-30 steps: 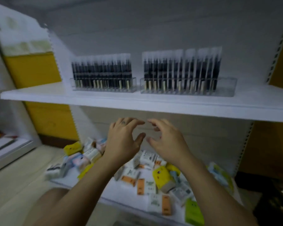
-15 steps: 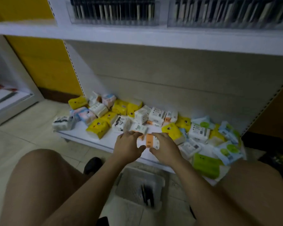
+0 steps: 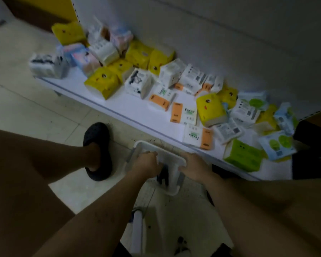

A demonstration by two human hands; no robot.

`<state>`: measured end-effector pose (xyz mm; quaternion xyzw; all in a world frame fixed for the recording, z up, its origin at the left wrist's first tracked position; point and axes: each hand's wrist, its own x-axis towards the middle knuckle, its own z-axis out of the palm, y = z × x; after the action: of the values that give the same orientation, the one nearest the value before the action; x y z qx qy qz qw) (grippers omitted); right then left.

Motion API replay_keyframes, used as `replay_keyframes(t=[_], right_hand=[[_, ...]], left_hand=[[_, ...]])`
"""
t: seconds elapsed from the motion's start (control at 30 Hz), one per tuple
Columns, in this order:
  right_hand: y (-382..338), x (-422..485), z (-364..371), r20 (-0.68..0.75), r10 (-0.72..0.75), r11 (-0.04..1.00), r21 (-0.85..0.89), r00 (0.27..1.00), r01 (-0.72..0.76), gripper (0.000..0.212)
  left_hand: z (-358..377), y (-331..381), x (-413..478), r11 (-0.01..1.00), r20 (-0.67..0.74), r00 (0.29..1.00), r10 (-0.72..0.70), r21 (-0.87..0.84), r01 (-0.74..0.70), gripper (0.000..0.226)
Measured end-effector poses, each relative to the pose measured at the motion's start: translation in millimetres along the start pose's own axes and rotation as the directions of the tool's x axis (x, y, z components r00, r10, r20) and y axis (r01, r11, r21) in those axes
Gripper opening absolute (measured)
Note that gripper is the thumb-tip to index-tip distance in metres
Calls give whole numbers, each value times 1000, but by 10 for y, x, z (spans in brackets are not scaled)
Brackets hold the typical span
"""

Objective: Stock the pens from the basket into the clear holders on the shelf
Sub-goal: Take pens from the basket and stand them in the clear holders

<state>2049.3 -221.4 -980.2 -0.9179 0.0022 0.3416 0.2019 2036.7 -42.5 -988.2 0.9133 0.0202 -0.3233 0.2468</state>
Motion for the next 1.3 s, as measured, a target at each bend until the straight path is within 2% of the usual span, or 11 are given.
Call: replay_keyframes(t=[0.1,0.17,0.23,0.37,0.63,0.83,1.0,1.07,1.17,1.23,1.3], right_hand=[[33,132,199,64,14,995,100,998,-20,20],[33,238,330,124,76,982,161,989,-95,32],[8,334,444,191,114,984,112,975,-137,45],[20,580,588,268,133,988,43,954,-150,37],[140,1126,908,288,207,963,107,935,-247,35],[228,1436,1102,307,218,961,100,926,-260,20],[260,1471,1364,330,240,956,83,913,-281,27],[264,1432,1468,317,249,943,137,915,-304,45],[268,1432,1530,250,307,899,240,918,-366,59],[271,1422,1506,224,320,901,228,921,-368,52],[288,1385,1473,170,285,934,172,943,-313,40]], left_hand=[[237,-142,149,993,81,994,-74,-87,81,34],[367,-239,284,985,137,988,-72,-143,92,32],[446,-320,400,981,181,981,-72,-164,102,41],[580,-456,628,973,282,958,-55,-198,114,54],[956,-620,1050,971,422,904,-67,-182,157,58],[1254,-678,1267,973,340,936,-94,-167,159,65],[1419,-643,1226,975,242,955,-172,-95,199,81],[1420,-623,1233,973,224,959,-175,-108,203,81],[1362,-622,1288,891,190,966,-175,-387,237,53],[1314,-638,1314,802,147,966,-214,-538,259,33],[1293,-668,1336,775,105,970,-219,-585,238,29]])
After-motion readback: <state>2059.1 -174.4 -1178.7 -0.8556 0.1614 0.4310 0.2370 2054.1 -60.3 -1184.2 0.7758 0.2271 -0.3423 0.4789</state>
